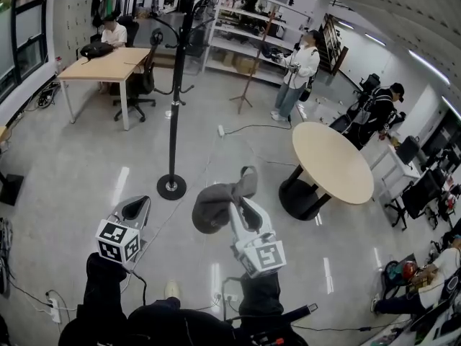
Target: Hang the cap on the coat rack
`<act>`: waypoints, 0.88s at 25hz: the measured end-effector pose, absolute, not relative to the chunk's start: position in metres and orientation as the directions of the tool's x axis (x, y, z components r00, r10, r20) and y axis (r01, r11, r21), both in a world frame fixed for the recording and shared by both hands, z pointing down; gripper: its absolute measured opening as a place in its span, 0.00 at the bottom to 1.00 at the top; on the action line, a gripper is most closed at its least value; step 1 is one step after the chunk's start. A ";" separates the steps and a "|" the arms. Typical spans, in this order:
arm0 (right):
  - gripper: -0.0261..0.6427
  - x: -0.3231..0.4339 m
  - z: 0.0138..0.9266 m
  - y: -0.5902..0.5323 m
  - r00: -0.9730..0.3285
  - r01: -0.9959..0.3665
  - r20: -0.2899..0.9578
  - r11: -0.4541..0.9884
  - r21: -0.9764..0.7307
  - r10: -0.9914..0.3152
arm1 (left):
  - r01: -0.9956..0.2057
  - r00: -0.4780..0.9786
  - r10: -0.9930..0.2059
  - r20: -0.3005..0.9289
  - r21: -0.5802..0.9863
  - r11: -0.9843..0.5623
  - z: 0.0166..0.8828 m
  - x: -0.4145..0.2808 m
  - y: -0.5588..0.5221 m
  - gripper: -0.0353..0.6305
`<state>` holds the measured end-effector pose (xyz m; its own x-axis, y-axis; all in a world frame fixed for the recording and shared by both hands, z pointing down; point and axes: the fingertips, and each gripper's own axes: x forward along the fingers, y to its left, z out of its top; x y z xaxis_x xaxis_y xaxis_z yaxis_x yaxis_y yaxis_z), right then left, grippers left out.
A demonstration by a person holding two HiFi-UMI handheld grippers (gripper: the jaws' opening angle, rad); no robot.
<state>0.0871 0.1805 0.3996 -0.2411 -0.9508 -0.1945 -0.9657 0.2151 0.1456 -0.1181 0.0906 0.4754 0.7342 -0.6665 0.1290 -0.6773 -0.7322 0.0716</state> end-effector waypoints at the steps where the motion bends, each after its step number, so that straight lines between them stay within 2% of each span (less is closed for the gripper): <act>1: 0.16 0.087 0.396 0.171 -0.236 -0.967 -0.191 0.210 0.146 -0.953 | -0.677 0.735 -0.666 0.129 0.073 -0.733 0.474 -0.119 0.081 0.06; 13: 0.16 0.078 0.378 0.072 -0.249 -0.961 -0.247 0.209 0.180 -0.936 | -0.681 0.732 -0.675 0.091 0.075 -0.729 0.465 -0.131 -0.023 0.06; 22: 0.16 0.074 0.373 0.029 -0.261 -0.960 -0.243 0.224 0.168 -0.934 | -0.677 0.736 -0.671 0.088 0.079 -0.732 0.462 -0.134 -0.064 0.06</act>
<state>0.0737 0.0290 0.3732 -0.2606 -0.9343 -0.2433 -0.9600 0.2240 0.1679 -0.1337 -0.0640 0.4618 0.7357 -0.6715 0.0885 -0.6772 -0.7315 0.0793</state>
